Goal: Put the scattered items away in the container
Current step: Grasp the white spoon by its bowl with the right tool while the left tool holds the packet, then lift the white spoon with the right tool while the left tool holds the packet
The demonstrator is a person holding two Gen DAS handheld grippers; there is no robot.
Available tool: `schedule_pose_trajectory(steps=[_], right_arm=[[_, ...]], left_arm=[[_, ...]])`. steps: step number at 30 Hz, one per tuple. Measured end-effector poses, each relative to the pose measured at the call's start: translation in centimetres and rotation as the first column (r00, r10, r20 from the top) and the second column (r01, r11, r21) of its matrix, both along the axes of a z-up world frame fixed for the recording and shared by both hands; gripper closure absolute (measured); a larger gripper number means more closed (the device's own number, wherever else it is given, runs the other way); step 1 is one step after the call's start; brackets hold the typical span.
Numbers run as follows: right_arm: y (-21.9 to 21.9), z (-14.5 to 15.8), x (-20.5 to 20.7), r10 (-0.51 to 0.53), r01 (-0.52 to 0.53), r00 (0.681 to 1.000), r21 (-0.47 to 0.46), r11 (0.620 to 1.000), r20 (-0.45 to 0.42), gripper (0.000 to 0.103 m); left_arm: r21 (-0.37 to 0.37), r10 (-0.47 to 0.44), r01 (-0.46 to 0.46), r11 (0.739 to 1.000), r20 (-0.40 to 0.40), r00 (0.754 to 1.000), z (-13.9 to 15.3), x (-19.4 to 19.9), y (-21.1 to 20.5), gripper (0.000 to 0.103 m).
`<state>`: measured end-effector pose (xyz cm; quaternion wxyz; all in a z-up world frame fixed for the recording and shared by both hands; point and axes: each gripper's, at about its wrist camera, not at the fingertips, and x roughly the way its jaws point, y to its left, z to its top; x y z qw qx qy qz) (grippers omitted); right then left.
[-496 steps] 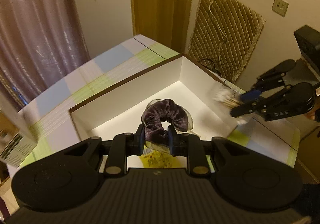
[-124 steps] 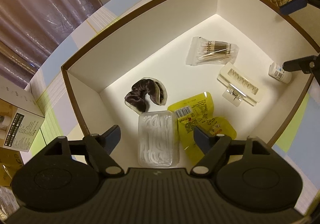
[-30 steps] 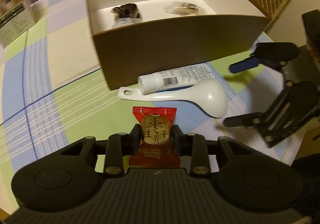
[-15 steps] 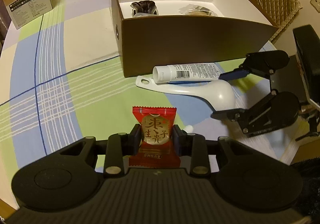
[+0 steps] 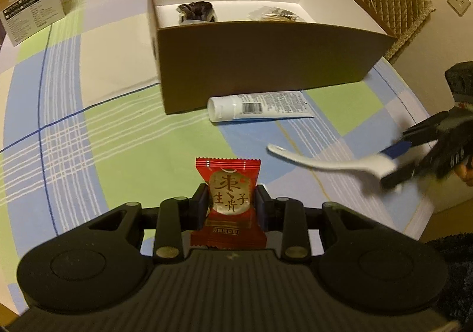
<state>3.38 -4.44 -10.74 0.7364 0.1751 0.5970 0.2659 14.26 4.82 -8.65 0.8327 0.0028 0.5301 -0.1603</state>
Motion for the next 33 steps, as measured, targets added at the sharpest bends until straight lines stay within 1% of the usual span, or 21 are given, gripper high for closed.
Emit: schedule_pose_trajectory(steps=[3,5,6,8,9,10,11,12,14,16,17,19,20,21,25,26,27,29,30,31,33], right_arm=[[-2.9,1.1,-0.1,-0.102,0.102,0.995,-0.026,0.994,0.025,0.029],[-3.9,1.9,0.1,-0.127,0.131,0.99,-0.065,0.989,0.061,0.029],[-3.8,2.4,0.2,-0.12,0.129,0.989,-0.092,0.987,0.091,0.029],[-2.5,3.3,0.1,-0.052,0.08,0.984,-0.163,0.983,0.168,0.029],[-1.6,3.6,-0.3,0.009,0.038,0.977,-0.213,0.976,0.213,0.029],[-0.7,4.0,-0.9,0.078,-0.003,0.962,-0.275,0.962,0.261,0.029],[0.3,4.1,-1.5,0.152,-0.04,0.941,-0.346,0.938,0.302,0.029],[1.4,4.1,-2.1,0.231,-0.077,0.916,-0.421,0.904,0.329,0.029],[3.7,3.4,-3.4,0.379,-0.139,0.856,-0.551,0.823,0.351,0.029],[5.1,2.7,-4.8,0.485,-0.181,0.797,-0.623,0.761,0.36,0.029],[5.4,2.4,-5.5,0.526,-0.189,0.768,-0.655,0.732,0.365,0.029],[6.6,1.6,-6.9,0.609,-0.194,0.706,-0.729,0.657,0.361,0.03],[7.1,1.2,-7.4,0.64,-0.193,0.682,-0.758,0.623,0.353,0.03],[7.0,1.0,-7.8,0.658,-0.186,0.664,-0.774,0.605,0.355,0.03],[6.6,0.7,-8.9,0.701,-0.152,0.616,-0.819,0.553,0.358,0.03],[6.6,0.5,-8.6,0.701,-0.148,0.616,-0.821,0.552,0.361,0.037],[6.5,0.3,-8.2,0.695,-0.149,0.623,-0.817,0.557,0.359,0.05],[6.5,0.3,-7.6,0.68,-0.147,0.64,-0.811,0.566,0.359,0.051],[6.2,0.6,-7.1,0.648,-0.143,0.665,-0.788,0.599,0.372,0.051],[5.7,1.2,-6.4,0.595,-0.137,0.704,-0.748,0.649,0.388,0.051],[4.1,2.6,-4.7,0.466,-0.125,0.787,-0.636,0.762,0.404,0.052]], left_arm=[[-0.007,-0.015,0.015,1.0,0.002,1.0,0.0,0.0,-0.6,0.075],[-0.012,-0.023,0.023,1.0,0.003,1.0,0.0,0.1,-0.9,0.075],[-0.012,-0.026,0.026,1.0,0.003,1.0,0.1,0.1,-1.0,0.075],[-0.011,-0.033,0.033,0.999,0.005,0.999,0.1,0.2,-1.3,0.075],[-0.01,-0.036,0.036,0.999,0.005,0.999,0.1,0.2,-1.5,0.075],[-0.011,-0.038,0.038,0.999,0.006,0.999,0.2,0.2,-1.6,0.075],[-0.012,-0.039,0.04,0.999,0.008,0.999,0.3,0.1,-1.7,0.075],[-0.013,-0.039,0.039,0.999,0.009,0.999,0.3,0.1,-1.7,0.075],[-0.015,-0.035,0.036,0.999,0.007,0.999,0.3,0.0,-1.7,0.075],[-0.013,-0.029,0.029,0.999,0.007,1.0,0.3,-0.1,-1.7,0.075],[-0.014,-0.024,0.024,1.0,0.007,1.0,0.4,-0.2,-1.6,0.075],[-0.016,-0.014,0.015,1.0,0.005,1.0,0.4,-0.4,-1.4,0.075],[-0.015,-0.011,0.011,1.0,0.003,1.0,0.4,-0.5,-1.4,0.075],[-0.013,-0.008,0.008,1.0,0.001,1.0,0.4,-0.6,-1.3,0.075],[-0.013,-0.002,0.002,1.0,-0.005,1.0,0.3,-0.8,-1.3,0.075],[-0.013,-0.002,0.002,1.0,-0.006,1.0,0.3,-0.8,-1.4,0.075],[-0.013,-0.003,0.002,1.0,-0.007,1.0,0.3,-0.7,-1.5,0.075],[-0.013,-0.005,0.005,1.0,-0.008,1.0,0.3,-0.7,-1.6,0.075],[-0.015,-0.007,0.007,1.0,-0.006,1.0,0.4,-0.7,-1.7,0.075],[-0.017,-0.009,0.009,1.0,-0.004,1.0,0.4,-0.6,-1.8,0.075],[-0.021,-0.011,0.012,1.0,0.0,1.0,0.5,-0.7,-1.9,0.075]])
